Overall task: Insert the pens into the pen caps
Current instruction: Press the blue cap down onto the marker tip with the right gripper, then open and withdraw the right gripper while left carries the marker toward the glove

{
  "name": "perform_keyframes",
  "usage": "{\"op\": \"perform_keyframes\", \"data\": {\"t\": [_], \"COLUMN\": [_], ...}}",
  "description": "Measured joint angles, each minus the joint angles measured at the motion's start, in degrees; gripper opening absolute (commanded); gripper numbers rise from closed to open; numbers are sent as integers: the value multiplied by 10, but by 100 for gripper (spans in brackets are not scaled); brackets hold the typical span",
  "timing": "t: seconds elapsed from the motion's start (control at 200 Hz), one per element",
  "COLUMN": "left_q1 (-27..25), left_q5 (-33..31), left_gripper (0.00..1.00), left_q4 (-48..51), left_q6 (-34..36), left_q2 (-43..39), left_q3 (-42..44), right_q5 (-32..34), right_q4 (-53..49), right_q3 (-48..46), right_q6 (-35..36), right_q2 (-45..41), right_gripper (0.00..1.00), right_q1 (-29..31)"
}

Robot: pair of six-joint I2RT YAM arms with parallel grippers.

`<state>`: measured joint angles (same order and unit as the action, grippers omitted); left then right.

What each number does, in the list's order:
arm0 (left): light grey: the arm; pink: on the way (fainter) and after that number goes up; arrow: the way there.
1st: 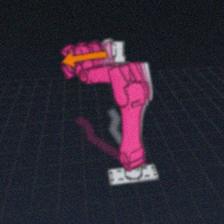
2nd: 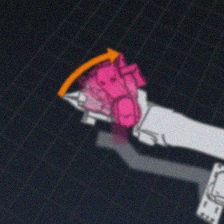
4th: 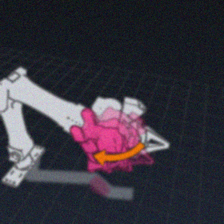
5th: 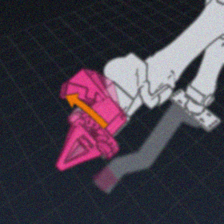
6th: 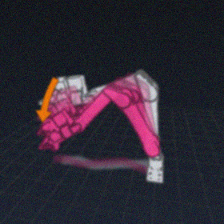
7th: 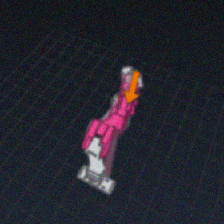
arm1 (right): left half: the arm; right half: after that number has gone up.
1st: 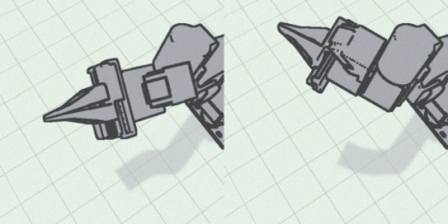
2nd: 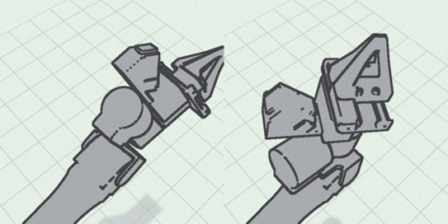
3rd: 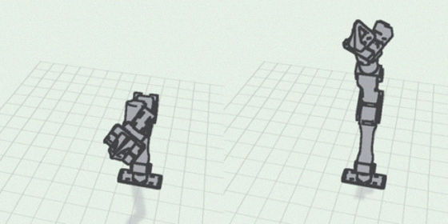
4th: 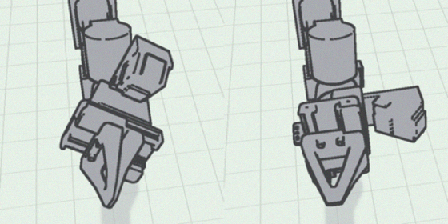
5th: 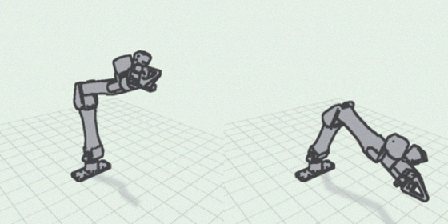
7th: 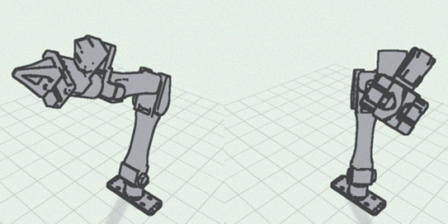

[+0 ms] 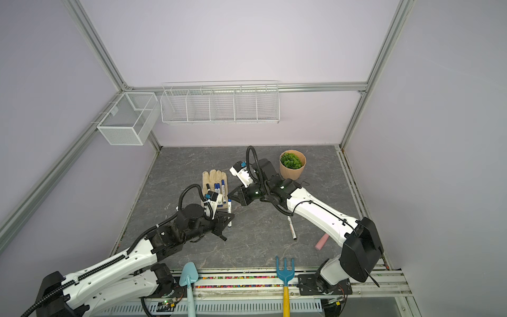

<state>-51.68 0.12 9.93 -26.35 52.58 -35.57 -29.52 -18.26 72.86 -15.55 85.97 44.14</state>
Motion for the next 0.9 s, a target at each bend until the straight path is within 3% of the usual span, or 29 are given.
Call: {"op": "perform_keyframes", "data": {"t": [0.345, 0.9], "left_q1": [2, 35], "left_q5": [-49, -3], "left_gripper": [0, 0], "left_q4": [59, 95], "left_q6": [70, 57], "left_q2": [33, 114], "left_q3": [-35, -74], "right_q5": [-8, 26], "right_q4": [-4, -55], "right_q3": [10, 38], "right_q6": [36, 51], "right_q2": [27, 76], "right_gripper": [7, 7], "right_q1": [0, 0]}}
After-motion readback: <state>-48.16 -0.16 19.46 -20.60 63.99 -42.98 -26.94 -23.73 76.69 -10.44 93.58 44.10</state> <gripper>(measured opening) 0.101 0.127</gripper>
